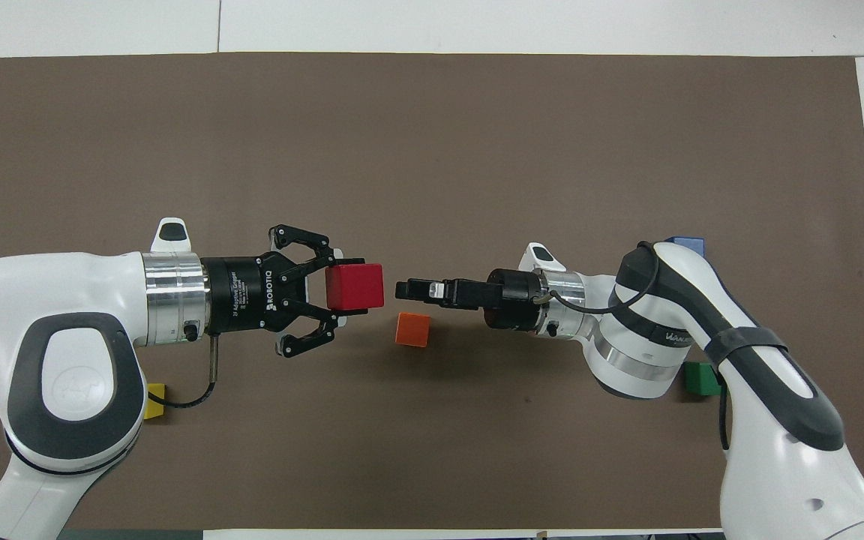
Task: Transfer red block to right arm and stack on blue block
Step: 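Carry the red cube toward the right gripper while the right gripper approaches, then close the right gripper on the red cube and open the left gripper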
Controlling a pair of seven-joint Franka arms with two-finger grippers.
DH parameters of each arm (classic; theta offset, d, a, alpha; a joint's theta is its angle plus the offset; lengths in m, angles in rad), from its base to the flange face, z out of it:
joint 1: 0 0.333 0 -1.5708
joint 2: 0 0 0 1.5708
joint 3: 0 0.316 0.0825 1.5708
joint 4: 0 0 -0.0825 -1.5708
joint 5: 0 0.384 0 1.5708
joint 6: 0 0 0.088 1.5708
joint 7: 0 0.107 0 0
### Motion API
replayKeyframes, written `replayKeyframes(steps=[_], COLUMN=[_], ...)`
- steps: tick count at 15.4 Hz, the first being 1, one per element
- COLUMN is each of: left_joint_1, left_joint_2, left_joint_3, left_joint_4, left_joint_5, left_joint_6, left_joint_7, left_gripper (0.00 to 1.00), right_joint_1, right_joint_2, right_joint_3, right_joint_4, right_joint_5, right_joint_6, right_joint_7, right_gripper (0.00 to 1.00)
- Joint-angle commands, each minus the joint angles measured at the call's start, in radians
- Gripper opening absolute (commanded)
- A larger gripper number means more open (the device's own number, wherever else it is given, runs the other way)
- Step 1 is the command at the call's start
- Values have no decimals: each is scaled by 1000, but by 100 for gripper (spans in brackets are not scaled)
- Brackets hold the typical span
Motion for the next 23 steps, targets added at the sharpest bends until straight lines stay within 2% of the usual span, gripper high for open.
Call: replayKeyframes(steps=[1,9,20,21,22,23], left_joint_1=[-42,-51,-51,-51,-51,-51], left_joint_2=[-26,-20,-12,-12,-12,-12], left_joint_3=[11,11,11,11,11,11], left_joint_4=[-34,-48,-46,-46,-46,-46], left_joint_5=[-62,-100,-114,-114,-114,-114], left_joint_6=[24,23,32,32,32,32], left_joint_7=[31,34,32,34,32,34], left_gripper=[0,0,0,0,0,0], right_joint_1=[36,42,70,70,70,70], right_joint_2=[11,14,11,11,11,11], right_joint_3=[1,1,19,20,20,19], right_joint_4=[36,53,52,52,52,52], right_joint_5=[55,104,107,107,107,106], right_joint_6=[40,46,38,38,37,37], right_joint_7=[16,18,43,43,44,49], right_gripper=[100,100,100,99,91,80])
